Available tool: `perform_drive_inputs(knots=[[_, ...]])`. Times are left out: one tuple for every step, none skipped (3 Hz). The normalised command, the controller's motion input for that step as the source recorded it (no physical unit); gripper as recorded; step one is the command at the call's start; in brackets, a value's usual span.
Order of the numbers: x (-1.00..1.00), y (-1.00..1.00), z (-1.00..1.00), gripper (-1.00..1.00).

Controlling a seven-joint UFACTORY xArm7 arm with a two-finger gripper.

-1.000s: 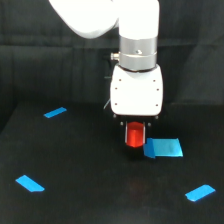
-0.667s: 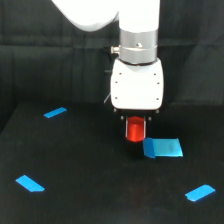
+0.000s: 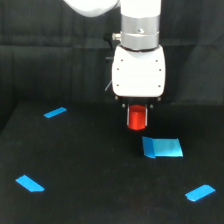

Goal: Pick up the red object from the table

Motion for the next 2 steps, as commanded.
perform_drive_inputs(knots=[[0.07,0.13,0.76,-0.97],[-0.09,0.16,0.43,-0.98]])
